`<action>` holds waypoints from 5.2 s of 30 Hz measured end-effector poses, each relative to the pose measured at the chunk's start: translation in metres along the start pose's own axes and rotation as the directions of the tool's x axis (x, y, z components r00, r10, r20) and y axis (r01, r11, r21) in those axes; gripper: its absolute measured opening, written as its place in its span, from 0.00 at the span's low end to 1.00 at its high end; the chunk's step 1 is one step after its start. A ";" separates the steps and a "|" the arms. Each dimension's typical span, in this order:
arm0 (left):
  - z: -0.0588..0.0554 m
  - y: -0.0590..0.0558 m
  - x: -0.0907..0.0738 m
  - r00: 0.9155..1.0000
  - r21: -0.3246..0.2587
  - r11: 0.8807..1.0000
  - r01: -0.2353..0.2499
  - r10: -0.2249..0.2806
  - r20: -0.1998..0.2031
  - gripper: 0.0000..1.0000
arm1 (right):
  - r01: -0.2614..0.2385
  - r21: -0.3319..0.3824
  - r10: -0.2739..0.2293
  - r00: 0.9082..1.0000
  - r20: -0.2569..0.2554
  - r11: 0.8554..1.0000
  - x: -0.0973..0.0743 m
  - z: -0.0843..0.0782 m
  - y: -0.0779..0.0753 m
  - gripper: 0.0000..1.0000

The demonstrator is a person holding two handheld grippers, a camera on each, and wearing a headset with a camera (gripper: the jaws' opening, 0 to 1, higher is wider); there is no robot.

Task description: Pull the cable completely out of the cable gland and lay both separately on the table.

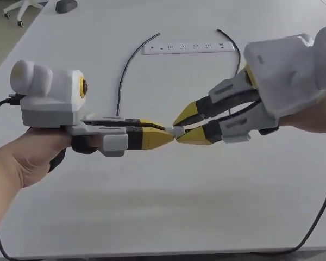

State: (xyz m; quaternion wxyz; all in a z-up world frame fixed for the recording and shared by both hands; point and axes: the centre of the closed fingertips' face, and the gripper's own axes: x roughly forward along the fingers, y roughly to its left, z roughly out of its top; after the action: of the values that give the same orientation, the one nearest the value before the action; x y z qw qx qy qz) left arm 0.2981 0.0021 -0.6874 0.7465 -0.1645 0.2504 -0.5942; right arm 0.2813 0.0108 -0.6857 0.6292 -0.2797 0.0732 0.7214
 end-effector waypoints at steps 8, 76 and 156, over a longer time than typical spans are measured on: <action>-0.001 -0.003 0.002 1.000 0.020 1.000 0.003 -0.003 -0.004 0.15 | -0.044 0.228 0.033 0.998 0.052 0.973 -0.003 0.002 -0.004 0.10; 0.000 -0.010 0.004 0.999 0.107 0.994 -0.014 0.018 -0.035 0.15 | 0.058 0.193 -0.043 0.996 -0.080 0.979 -0.015 -0.012 0.008 0.03; -0.012 -0.006 0.002 0.998 0.136 0.990 -0.046 0.051 -0.030 0.15 | 0.449 0.459 -0.328 0.889 -0.320 0.767 -0.097 -0.140 0.034 0.00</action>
State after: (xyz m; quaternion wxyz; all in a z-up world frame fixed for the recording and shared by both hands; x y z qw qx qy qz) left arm 0.2865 -0.0010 -0.6944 0.7658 -0.0974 0.2262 -0.5940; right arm 0.2975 -0.1438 -0.7623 0.8050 -0.1860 0.2754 0.4915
